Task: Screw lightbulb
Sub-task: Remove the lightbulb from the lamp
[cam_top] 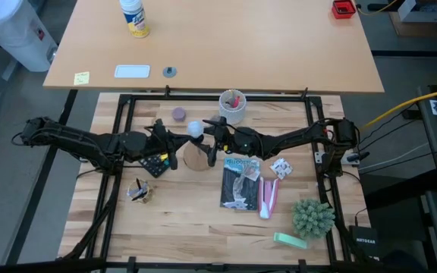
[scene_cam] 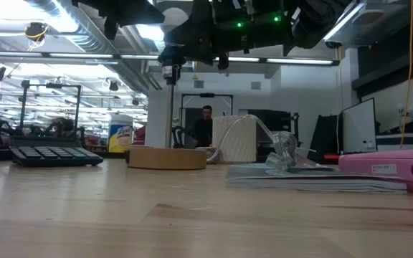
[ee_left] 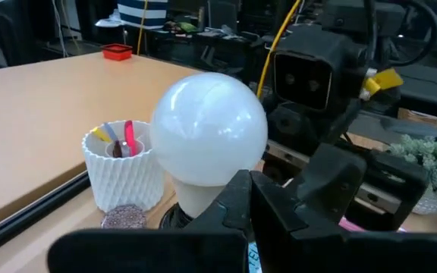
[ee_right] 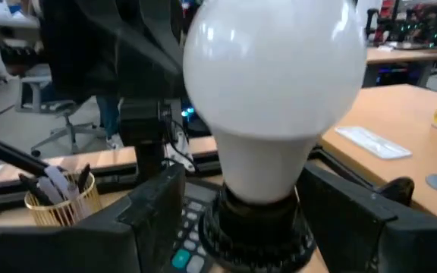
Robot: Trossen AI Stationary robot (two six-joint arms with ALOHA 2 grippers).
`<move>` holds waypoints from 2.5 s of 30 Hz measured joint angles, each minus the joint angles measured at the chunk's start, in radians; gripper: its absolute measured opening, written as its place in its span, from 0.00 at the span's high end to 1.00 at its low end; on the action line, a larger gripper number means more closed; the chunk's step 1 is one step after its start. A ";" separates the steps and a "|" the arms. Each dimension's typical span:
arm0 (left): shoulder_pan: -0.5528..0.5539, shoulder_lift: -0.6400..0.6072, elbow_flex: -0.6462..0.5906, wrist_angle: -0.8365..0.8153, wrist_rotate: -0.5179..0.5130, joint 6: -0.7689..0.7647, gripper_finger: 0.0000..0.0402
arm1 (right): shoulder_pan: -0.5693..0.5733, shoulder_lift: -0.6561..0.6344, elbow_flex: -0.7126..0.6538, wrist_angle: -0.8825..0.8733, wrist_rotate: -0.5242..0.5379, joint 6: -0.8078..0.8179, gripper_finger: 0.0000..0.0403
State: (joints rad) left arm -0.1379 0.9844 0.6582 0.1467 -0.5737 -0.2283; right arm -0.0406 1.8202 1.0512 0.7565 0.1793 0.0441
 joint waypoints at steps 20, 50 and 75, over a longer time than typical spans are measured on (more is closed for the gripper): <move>-0.020 -0.044 0.000 0.161 -0.059 0.215 1.00 | 0.001 -0.147 0.000 -0.187 -0.012 -0.027 0.37; 0.067 -0.011 0.000 0.037 -0.027 0.071 1.00 | 0.003 -0.147 0.000 -0.153 0.116 -0.030 0.37; 0.101 -0.010 -0.001 0.184 -0.136 0.207 1.00 | 0.001 -0.148 0.000 -0.164 0.177 -0.053 0.37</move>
State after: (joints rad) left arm -0.0371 0.9745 0.6571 0.3311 -0.7100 -0.0213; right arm -0.0395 1.6726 1.0512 0.5922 0.3561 -0.0086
